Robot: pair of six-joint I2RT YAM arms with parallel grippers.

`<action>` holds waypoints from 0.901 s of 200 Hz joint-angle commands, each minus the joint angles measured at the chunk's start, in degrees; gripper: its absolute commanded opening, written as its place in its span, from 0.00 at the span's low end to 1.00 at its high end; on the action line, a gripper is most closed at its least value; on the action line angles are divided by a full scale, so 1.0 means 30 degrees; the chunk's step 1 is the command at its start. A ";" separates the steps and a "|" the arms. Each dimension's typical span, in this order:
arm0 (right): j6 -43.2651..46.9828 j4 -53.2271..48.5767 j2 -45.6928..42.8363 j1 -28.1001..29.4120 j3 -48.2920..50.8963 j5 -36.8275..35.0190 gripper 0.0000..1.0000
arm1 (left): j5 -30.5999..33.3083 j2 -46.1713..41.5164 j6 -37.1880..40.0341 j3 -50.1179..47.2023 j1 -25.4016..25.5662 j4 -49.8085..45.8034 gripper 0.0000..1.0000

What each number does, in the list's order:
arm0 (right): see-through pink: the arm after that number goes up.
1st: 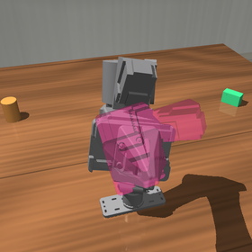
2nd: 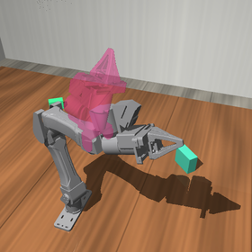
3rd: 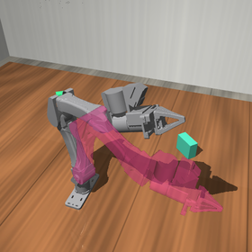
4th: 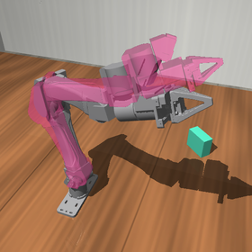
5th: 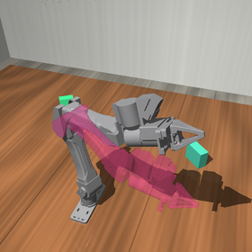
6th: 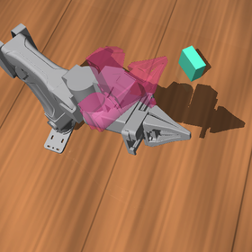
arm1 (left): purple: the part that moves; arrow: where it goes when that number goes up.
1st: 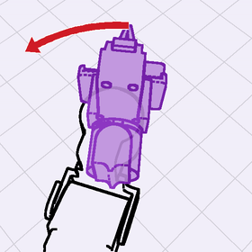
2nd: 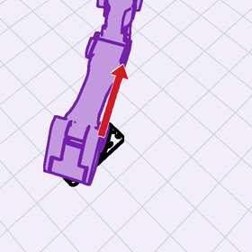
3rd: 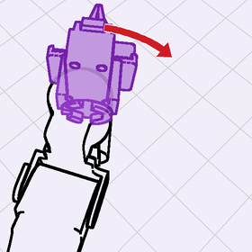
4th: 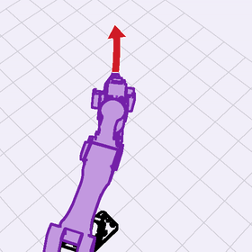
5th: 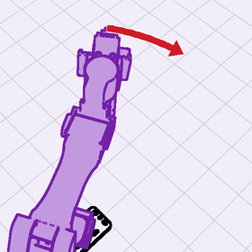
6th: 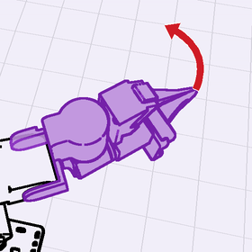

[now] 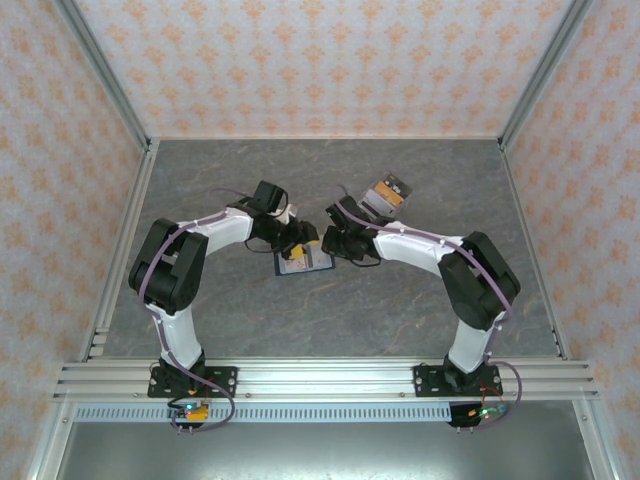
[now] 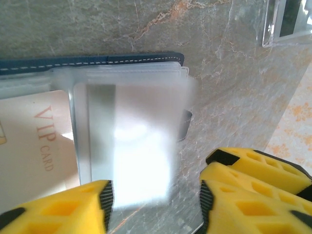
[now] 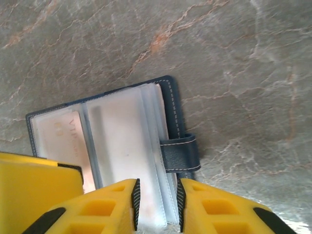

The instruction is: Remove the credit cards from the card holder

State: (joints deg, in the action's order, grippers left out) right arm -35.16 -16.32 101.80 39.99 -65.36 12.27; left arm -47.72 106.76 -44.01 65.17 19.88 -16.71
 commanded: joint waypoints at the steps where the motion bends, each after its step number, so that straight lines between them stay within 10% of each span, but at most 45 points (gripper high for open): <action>1: -0.0046 -0.0450 -0.1230 -0.0026 -0.0009 -0.1469 0.29 | 0.0281 -0.0902 -0.0074 0.0424 0.0112 -0.0286 0.61; 180: 0.0809 0.0899 0.3451 0.0287 -0.2786 0.5695 0.20 | 0.4613 -0.1698 0.1160 -0.0757 -0.0869 -0.3388 0.27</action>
State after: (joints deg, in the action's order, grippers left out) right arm -32.93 -16.38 109.71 40.47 -71.61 24.91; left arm -36.73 105.45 -41.93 64.58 18.31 -24.38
